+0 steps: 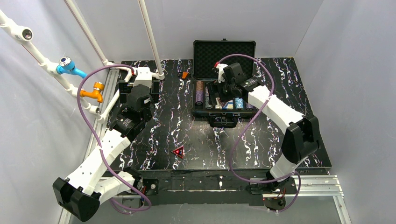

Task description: Pack up texas hold em set

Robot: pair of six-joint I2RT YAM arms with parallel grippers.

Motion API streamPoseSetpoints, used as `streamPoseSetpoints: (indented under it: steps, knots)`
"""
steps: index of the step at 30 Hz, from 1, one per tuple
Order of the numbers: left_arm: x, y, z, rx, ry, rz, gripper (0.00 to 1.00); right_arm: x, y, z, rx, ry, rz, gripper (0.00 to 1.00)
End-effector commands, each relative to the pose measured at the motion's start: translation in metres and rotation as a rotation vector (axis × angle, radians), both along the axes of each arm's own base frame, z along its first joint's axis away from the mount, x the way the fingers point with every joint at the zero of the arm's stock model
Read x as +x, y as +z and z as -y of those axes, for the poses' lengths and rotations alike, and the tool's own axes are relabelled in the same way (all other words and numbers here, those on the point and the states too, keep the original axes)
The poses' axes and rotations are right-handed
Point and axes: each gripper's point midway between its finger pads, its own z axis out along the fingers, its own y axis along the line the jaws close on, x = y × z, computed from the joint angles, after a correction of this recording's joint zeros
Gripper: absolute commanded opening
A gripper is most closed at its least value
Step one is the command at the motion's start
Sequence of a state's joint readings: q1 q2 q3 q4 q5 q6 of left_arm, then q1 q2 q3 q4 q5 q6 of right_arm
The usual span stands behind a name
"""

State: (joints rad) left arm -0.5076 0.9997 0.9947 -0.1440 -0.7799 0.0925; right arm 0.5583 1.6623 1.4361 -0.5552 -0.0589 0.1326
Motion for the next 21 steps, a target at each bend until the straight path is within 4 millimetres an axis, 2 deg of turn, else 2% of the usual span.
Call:
streamPoseSetpoints:
  steps: [1,5,12,16,21]
  knots:
    - [-0.001,0.011,-0.003,-0.023,0.016,0.028,0.98,-0.035,0.024,-0.027,0.127,0.111,-0.031,0.98]
    - [-0.002,0.012,-0.003,-0.025,0.016,0.031,0.98,-0.064,0.024,-0.049,0.144,0.197,-0.041,0.98]
    - [-0.002,0.010,-0.004,-0.018,0.021,0.027,0.98,-0.119,0.003,-0.095,0.087,0.320,-0.056,0.98]
    - [-0.002,0.010,-0.003,-0.021,0.016,0.026,0.98,-0.141,-0.014,-0.110,0.055,0.350,-0.056,0.98]
    - [-0.003,0.011,-0.002,-0.031,0.009,0.028,0.98,-0.157,-0.029,-0.123,0.012,0.350,-0.032,0.98]
